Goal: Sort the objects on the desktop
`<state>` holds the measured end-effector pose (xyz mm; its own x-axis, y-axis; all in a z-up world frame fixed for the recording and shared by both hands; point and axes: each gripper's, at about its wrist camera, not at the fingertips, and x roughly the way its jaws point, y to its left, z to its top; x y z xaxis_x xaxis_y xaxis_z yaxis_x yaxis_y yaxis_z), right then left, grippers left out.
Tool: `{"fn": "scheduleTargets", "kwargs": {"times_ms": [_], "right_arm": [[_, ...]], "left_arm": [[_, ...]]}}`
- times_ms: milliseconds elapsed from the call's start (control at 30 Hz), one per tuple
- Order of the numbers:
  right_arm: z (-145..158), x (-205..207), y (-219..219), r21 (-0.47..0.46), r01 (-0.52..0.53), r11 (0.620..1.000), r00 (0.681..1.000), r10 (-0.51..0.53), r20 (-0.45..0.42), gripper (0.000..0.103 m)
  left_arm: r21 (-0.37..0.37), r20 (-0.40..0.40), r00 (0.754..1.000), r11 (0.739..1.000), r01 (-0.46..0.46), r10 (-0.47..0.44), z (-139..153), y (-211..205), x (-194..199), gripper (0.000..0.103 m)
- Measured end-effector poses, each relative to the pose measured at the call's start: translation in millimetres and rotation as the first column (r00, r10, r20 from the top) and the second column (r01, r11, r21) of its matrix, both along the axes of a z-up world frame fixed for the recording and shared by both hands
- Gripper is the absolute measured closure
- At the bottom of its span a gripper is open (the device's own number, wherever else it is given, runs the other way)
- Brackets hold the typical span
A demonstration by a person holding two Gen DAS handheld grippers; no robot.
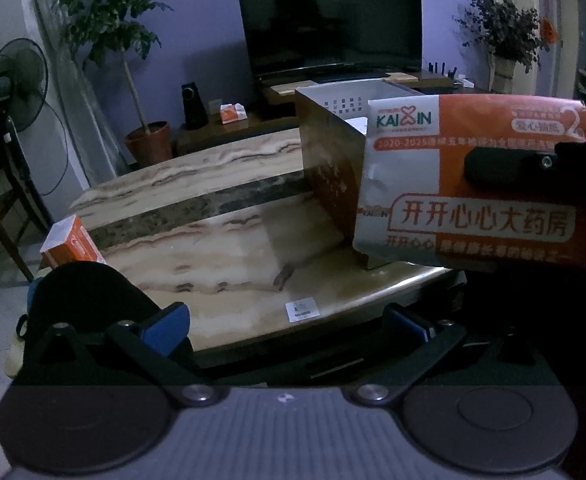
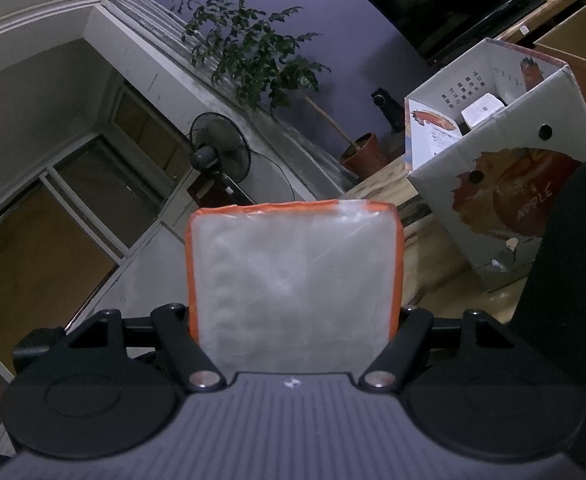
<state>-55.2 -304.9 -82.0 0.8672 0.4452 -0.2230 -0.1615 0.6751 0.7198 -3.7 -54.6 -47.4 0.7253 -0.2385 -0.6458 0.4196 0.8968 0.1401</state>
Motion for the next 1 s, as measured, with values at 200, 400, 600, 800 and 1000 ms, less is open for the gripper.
{"fn": "scheduleTargets", "kwargs": {"times_ms": [200, 400, 600, 800, 1000], "right_arm": [[-0.5, 0.4, 0.6, 0.0, -0.002, 1.0, 1.0, 0.002, -0.001, 0.029], [-0.7, 0.4, 0.3, 0.0, -0.003, 1.0, 1.0, 0.003, -0.002, 0.029], [-0.7, 0.0, 0.3, 0.0, -0.005, 1.0, 1.0, 0.005, -0.002, 0.029], [-0.5, -0.5, 1.4, -0.002, -0.009, 1.0, 1.0, 0.009, -0.002, 0.029], [-0.6, -0.2, 1.8, -0.003, -0.013, 1.0, 1.0, 0.013, -0.004, 0.029]], "left_arm": [[-0.01, -0.002, 1.0, 1.0, -0.019, 0.019, 5.2, 2.1, 1.3, 0.001], [-0.007, -0.001, 1.0, 1.0, -0.021, 0.021, 6.3, 1.1, 0.3, 0.001], [-0.003, 0.001, 1.0, 1.0, -0.024, 0.024, 6.8, 1.1, 0.1, 0.001], [0.004, -0.002, 1.0, 1.0, -0.029, 0.029, 7.3, 1.0, 0.8, 0.001], [0.006, -0.004, 0.999, 0.999, -0.041, 0.041, 9.7, 2.4, 2.3, 0.001]]}}
